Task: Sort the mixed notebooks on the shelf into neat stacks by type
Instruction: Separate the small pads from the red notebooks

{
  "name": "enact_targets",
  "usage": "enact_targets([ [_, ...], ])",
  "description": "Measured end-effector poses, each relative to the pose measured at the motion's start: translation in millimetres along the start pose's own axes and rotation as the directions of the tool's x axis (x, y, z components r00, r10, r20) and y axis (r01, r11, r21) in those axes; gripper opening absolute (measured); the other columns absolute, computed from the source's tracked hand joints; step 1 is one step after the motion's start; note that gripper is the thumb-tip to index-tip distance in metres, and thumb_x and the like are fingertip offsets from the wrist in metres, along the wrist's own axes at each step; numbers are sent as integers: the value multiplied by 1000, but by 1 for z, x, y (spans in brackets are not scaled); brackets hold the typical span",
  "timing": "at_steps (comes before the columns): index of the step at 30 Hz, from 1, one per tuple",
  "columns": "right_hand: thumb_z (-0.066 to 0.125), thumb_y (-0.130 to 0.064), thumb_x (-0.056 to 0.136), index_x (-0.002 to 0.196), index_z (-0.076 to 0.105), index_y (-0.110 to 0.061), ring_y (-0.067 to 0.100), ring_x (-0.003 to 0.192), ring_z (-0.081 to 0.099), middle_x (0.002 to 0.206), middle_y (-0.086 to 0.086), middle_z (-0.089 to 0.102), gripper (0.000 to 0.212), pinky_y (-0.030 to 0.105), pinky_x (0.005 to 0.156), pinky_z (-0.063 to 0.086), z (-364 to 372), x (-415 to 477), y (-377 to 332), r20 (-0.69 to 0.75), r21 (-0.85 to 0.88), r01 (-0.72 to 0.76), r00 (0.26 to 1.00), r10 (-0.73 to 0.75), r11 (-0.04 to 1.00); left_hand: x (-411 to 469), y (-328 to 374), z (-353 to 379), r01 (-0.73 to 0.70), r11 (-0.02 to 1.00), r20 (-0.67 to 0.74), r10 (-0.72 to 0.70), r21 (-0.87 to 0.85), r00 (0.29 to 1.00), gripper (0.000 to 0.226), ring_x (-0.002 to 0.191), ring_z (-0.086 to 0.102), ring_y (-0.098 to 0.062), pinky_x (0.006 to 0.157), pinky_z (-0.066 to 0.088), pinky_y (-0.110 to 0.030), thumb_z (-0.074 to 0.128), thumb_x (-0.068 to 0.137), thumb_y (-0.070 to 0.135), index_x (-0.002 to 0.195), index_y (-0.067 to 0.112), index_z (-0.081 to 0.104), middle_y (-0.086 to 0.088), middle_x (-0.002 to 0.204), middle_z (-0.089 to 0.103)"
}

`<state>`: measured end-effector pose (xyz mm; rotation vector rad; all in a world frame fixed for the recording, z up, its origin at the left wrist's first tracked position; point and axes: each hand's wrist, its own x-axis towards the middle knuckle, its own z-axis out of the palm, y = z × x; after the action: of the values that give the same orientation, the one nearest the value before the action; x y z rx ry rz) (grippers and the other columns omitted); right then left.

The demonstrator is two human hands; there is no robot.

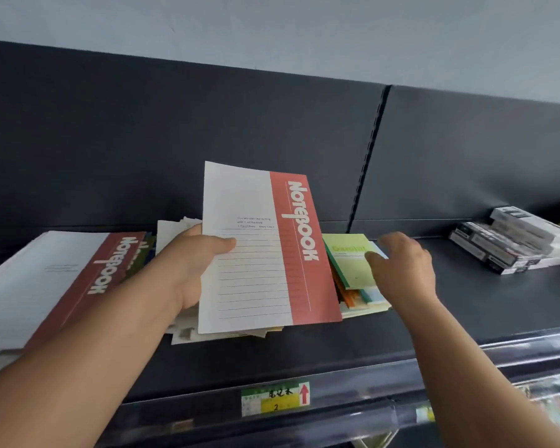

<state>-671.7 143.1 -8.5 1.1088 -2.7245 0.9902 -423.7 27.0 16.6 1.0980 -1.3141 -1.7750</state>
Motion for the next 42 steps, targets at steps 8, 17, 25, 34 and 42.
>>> enact_targets([
  [8,73,-28,87,102,65,-15,18,70,74,83,0,77,22,36,65,61,21,-29,-84,563,669,-327,809,-168,668,-19,6,-17,-13,998,-115,6,-60,993,20,81,71,-30,64,54,-40,61,89,0,103,13,66,-11,91,75],
  [17,62,-22,95,103,65,-20,20,77,74,89,0,76,8,38,64,60,79,-65,-172,641,670,-329,708,-295,666,-49,16,-117,-36,967,-389,-67,-251,919,24,84,66,-28,64,48,-39,53,98,29,92,10,68,-10,93,72],
  [25,51,-15,99,107,63,-12,26,89,71,99,6,74,15,37,73,56,129,-104,-254,682,639,-340,665,-304,690,-79,21,-220,-129,952,-599,-66,-277,798,31,88,68,-27,62,50,-36,47,100,34,112,12,65,-10,103,72],
  [34,45,-18,104,101,58,-19,23,86,66,98,2,68,14,42,77,54,179,-128,-299,684,570,-298,689,-241,766,-104,34,-306,-178,976,-789,11,-125,614,26,89,65,-23,74,53,-38,42,101,39,114,26,62,-2,103,69],
  [42,47,-4,91,106,60,-8,25,86,67,101,7,70,20,34,74,57,192,-141,-306,578,418,3,770,-268,909,-97,36,-315,-126,984,-746,-10,-126,666,22,86,63,-22,82,53,-42,46,101,35,87,27,61,-1,93,68],
])
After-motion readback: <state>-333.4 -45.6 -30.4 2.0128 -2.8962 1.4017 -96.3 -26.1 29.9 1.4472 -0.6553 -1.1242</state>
